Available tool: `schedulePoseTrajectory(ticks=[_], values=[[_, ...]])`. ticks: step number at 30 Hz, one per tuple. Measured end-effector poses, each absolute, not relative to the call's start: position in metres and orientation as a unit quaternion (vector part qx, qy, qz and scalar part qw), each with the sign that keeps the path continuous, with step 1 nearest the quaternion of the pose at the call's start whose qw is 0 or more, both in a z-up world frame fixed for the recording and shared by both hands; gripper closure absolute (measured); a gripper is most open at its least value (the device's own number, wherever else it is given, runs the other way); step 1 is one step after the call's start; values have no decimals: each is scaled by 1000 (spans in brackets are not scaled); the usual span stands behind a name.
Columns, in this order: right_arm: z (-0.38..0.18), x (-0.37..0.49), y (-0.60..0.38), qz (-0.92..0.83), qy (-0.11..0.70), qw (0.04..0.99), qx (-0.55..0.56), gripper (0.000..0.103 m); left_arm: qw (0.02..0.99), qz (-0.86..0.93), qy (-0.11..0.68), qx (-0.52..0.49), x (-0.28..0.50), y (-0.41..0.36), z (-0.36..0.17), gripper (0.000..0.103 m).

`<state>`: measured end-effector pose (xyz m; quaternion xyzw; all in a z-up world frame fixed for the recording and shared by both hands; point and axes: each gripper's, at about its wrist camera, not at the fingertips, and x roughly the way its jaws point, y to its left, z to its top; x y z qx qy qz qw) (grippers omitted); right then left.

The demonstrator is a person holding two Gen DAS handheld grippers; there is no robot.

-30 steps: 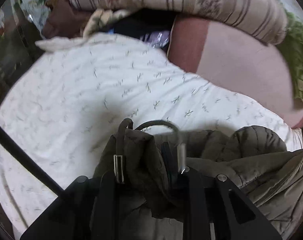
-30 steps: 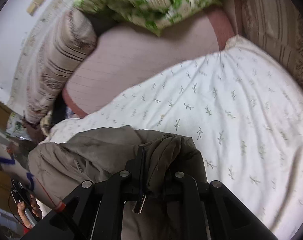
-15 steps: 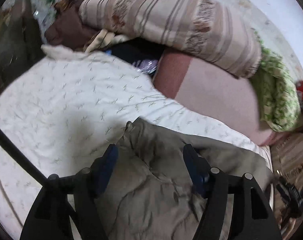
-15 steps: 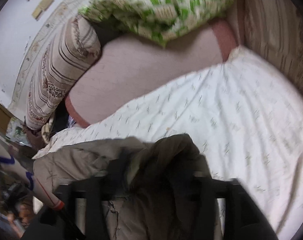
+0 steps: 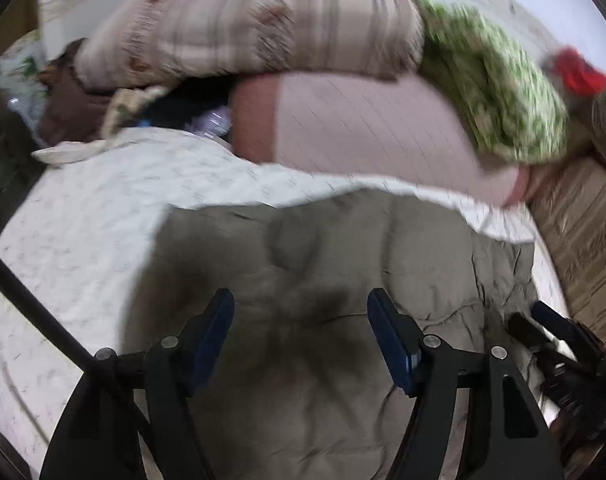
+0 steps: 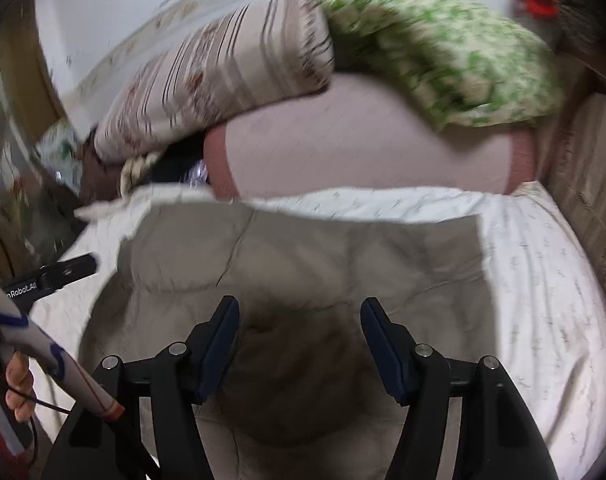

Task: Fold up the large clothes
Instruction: 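Fold the held hem over onto the hood end with both tools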

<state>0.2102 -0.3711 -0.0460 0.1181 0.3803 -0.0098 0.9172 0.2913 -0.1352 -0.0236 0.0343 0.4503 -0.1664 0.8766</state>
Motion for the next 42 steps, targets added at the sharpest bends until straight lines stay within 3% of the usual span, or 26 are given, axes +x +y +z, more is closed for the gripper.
schedulePoseTrajectory(ticks=[5,7,12,20,24,32,39,42], values=[[-91,256,-376,-40,411,904,108,35,859,-118,487,103,341,-177,-83,35],[-108,274,-386,-41,417,900,119,34,858,-115,493,90,359,-178,-98,28],[-128,308,-404,-32,411,900,141,30,861,-119,491,59,397,-182,-120,24],[-146,328,-413,-22,404,899,169,28,872,-113,473,62,411,-194,-132,22],[-139,334,-407,-31,428,891,150,28,866,-107,483,72,405,-188,-114,23],[-78,241,-400,-24,385,915,119,28,889,-89,441,82,333,-113,-58,23],[-128,201,-404,-60,414,903,99,27,875,-49,476,74,313,-59,-113,20],[-139,207,-408,-67,407,906,94,22,879,-46,467,78,315,-60,-111,18]])
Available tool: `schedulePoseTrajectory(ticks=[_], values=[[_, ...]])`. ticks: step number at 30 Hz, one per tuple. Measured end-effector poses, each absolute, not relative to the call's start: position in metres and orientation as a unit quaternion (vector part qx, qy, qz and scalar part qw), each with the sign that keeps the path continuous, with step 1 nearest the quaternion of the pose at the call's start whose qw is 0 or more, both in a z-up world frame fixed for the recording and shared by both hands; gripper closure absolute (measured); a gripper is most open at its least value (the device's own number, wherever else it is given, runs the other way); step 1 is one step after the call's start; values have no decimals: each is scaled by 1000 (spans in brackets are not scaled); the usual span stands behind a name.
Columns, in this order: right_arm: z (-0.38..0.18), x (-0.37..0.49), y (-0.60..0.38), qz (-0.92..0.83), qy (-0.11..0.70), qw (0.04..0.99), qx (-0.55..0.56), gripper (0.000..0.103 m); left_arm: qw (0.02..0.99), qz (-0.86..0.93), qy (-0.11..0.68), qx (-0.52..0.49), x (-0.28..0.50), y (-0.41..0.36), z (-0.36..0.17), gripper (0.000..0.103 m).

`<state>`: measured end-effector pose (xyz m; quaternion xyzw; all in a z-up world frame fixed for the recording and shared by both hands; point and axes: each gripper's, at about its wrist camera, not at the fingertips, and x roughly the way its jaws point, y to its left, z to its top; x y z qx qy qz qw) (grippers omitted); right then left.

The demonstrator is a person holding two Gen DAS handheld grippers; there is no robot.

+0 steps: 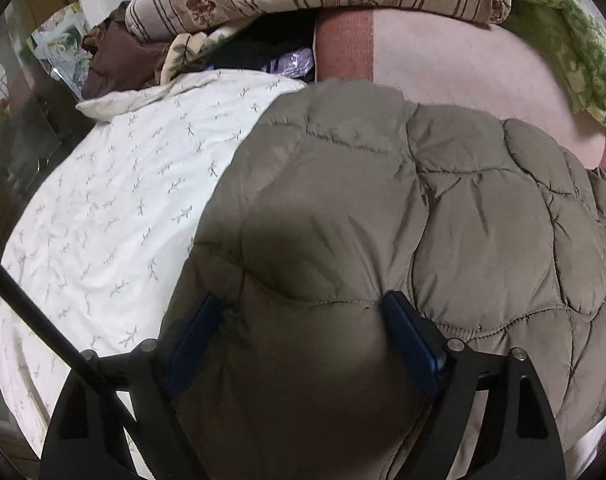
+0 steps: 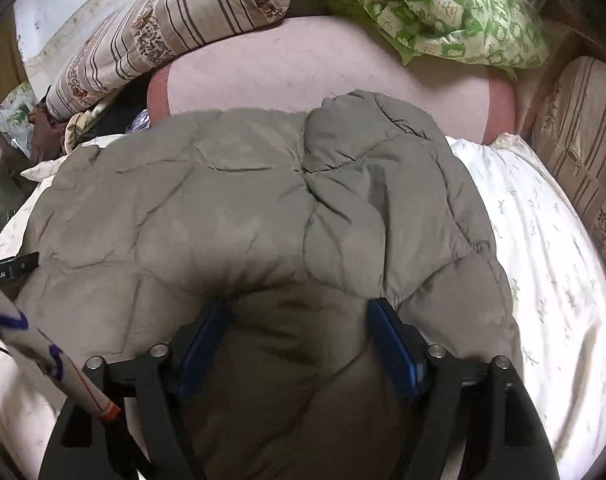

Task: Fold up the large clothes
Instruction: 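Fold the held hem over onto the hood end with both tools, then open both tools and lift them away from the folded jacket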

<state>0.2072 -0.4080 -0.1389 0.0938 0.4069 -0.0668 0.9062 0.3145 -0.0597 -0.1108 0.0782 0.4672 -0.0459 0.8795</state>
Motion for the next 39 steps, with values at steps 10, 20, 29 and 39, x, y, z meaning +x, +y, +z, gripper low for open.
schedulePoseTrajectory(ticks=[10,20,29,39], values=[[-115,140,-414,-79,378,908,161,22,899,-41,431,63,253,-31,-90,18],[-96,108,-395,-91,380,911,132,22,909,-34,412,48,208,-18,-53,18],[-64,-8,-346,-66,362,916,160,22,952,1,304,31,62,34,31,18],[-14,-110,-305,-59,306,939,143,22,982,45,183,22,-69,72,98,11]])
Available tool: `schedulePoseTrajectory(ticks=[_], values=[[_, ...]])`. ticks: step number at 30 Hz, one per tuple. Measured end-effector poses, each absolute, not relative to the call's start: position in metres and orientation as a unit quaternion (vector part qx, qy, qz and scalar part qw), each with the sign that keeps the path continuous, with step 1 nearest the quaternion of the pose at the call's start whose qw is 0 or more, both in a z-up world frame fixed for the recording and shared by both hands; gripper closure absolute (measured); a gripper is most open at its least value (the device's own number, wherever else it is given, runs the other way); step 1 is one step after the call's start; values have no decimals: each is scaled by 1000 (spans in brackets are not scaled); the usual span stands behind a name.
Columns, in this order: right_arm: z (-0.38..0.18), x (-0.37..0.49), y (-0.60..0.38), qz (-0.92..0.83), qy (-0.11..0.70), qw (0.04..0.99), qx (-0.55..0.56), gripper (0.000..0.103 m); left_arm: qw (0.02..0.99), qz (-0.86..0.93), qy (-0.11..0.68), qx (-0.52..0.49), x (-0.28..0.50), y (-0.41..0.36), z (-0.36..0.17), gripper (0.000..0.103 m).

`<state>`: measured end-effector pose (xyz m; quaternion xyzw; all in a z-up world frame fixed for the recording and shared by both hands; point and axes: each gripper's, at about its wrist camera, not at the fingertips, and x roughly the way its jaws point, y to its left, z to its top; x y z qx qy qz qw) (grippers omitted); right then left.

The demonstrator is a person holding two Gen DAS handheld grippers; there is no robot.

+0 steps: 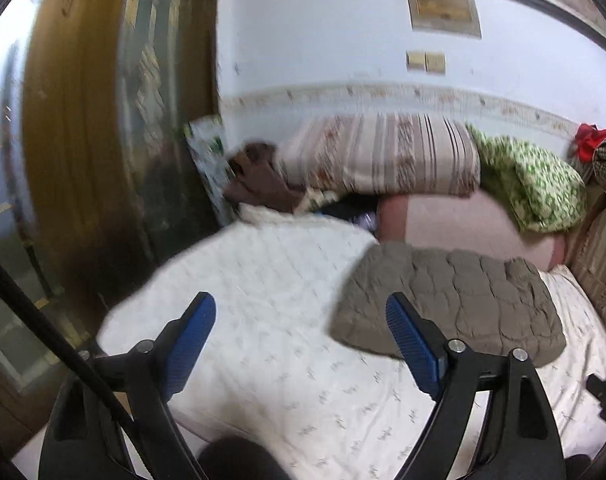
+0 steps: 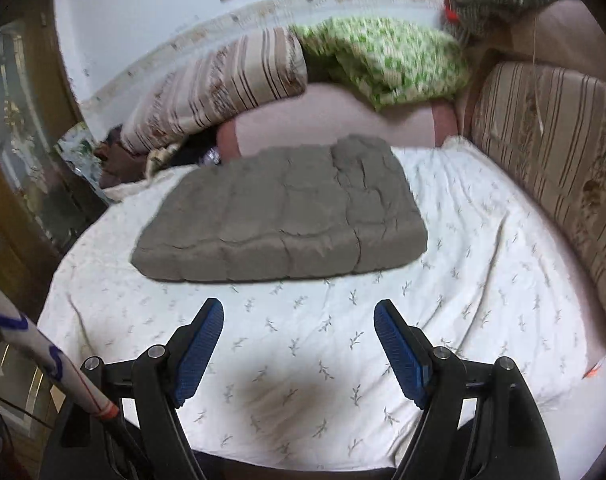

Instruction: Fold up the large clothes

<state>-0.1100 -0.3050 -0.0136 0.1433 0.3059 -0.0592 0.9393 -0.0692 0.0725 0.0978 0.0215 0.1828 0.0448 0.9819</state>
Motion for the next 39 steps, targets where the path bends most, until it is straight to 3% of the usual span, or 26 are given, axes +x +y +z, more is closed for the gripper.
schedulePoseTrajectory(ticks=[4,8,27,39], values=[[10,-132,-294,-66,266,953,127,19,993,49,103,11,-107,70,116,0],[8,-133,-283,-90,264,955,99,18,996,28,89,7,-119,59,113,0],[-51,-99,-286,-135,364,918,87,18,947,-63,301,88,-64,-29,21,0],[-82,-66,-287,-144,419,893,80,18,923,-81,370,72,-27,-33,-15,0]])
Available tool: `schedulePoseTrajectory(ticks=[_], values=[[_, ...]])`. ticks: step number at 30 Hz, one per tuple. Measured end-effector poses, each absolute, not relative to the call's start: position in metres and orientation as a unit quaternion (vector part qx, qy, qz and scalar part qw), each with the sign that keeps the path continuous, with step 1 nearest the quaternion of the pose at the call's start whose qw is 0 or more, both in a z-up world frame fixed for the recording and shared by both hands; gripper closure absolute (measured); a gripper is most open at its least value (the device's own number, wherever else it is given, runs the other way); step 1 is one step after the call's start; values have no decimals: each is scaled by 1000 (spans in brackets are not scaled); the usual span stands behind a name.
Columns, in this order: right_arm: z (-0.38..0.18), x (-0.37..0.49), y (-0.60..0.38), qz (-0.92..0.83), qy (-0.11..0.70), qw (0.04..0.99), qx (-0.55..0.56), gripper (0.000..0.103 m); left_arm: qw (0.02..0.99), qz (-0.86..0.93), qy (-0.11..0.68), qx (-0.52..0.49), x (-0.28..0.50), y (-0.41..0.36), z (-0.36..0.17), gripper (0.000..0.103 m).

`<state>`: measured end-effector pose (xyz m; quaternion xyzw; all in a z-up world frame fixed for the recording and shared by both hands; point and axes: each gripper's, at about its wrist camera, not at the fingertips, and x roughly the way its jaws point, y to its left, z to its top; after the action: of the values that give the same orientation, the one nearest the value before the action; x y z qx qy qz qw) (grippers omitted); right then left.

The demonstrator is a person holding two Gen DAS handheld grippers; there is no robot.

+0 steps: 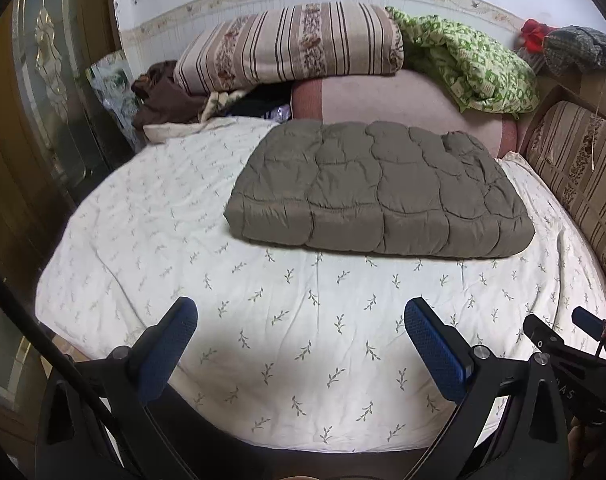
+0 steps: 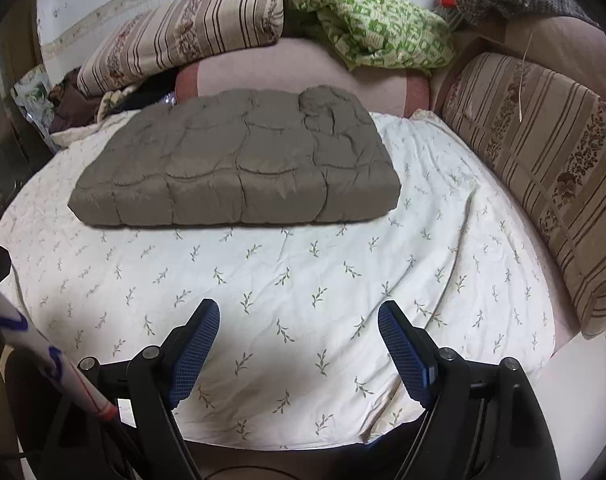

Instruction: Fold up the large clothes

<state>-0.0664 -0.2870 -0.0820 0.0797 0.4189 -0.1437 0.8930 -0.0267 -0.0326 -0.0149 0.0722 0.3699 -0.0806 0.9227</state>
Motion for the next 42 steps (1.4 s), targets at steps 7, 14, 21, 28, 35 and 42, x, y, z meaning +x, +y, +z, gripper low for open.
schedulePoseTrajectory(ticks=[7,14,21,28,35,42], values=[[-91,-53,-279,-140,438,886,66,18,909,-79,404,59,-9,-27,-33,0],[-97,-45,-273,-142,450,880,58,18,903,-74,419,59,-2,-23,-43,0],[-98,-40,-280,-154,454,876,57,18,898,-75,429,62,3,-23,-49,0],[-102,-39,-285,-160,459,872,63,18,893,-79,438,62,6,-25,-55,0],[-106,-37,-284,-157,464,870,60,18,890,-83,443,65,7,-28,-59,0],[-110,-36,-284,-160,469,867,56,18,887,-85,448,65,7,-28,-63,0]])
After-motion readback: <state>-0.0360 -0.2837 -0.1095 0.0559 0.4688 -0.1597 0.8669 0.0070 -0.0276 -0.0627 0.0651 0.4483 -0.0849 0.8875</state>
